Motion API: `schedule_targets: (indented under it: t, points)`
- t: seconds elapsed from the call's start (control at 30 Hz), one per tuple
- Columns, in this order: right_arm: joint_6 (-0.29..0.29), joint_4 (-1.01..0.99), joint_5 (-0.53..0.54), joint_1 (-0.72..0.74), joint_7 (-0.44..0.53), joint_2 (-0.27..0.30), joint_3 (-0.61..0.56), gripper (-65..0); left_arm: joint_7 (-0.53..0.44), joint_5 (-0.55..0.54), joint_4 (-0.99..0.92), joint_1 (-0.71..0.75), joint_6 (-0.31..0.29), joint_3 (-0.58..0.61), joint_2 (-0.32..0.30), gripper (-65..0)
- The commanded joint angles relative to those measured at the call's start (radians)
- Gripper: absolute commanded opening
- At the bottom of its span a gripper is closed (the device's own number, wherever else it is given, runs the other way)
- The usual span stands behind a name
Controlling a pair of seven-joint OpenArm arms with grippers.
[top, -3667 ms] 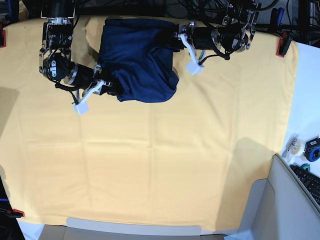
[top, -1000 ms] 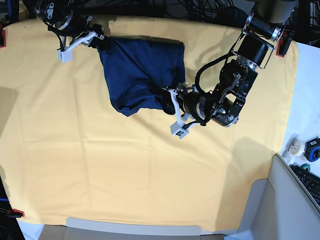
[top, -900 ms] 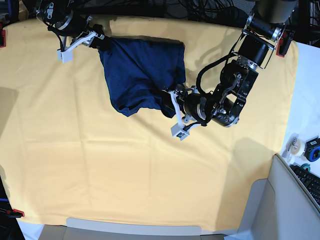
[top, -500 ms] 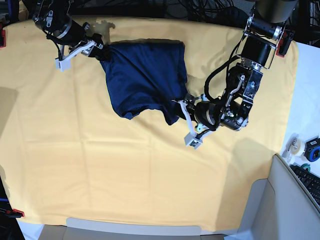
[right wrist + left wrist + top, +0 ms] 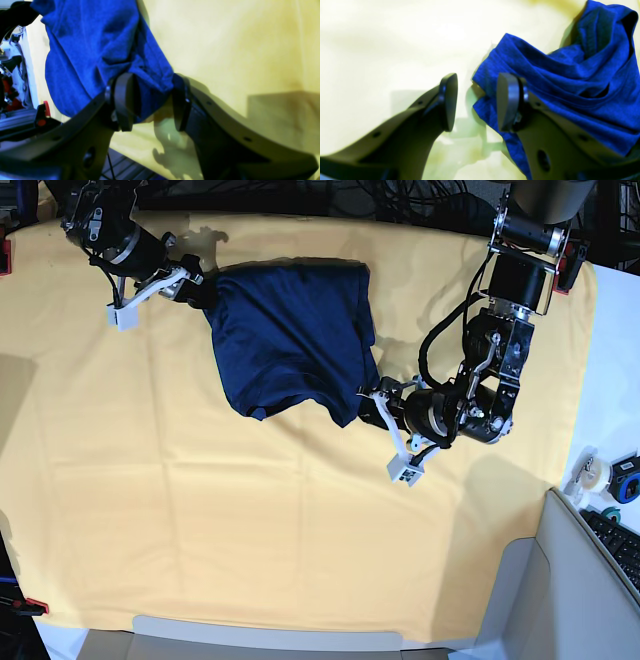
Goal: Fold the T-shirt properly
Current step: 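Lower the shirt and fold its sides inward with both grippers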
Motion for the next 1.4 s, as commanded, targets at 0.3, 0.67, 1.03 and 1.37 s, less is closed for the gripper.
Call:
schedule_targets:
  t: [0.3, 0.67, 1.03, 1.37]
  points:
    - [0.005, 0.014, 0.017, -0.020, 0.013, 0.063, 0.255, -40.3, -0.008, -0.013, 0.110, 0.008, -0.003, -0.034, -0.052, -42.2]
    - [0.011, 0.121, 0.021, 0.193, 0.009, 0.131, 0.024, -63.8, 0.055, -0.018, 0.542, 0.373, -0.009, -0.146, -0.097, -65.0]
    - [0.114, 0.020, -0.052, 0.304, 0.008, 0.049, -0.336, -65.0, 0.065, -0.016, 0.546, 0.390, -0.006, 0.074, -0.037, -65.0]
    - [0.109, -0.123, -0.054, 0.374, 0.009, 0.054, -0.373, -65.0, 0.026, -0.010, 0.535, 0.390, -0.006, 0.077, 0.026, -65.0]
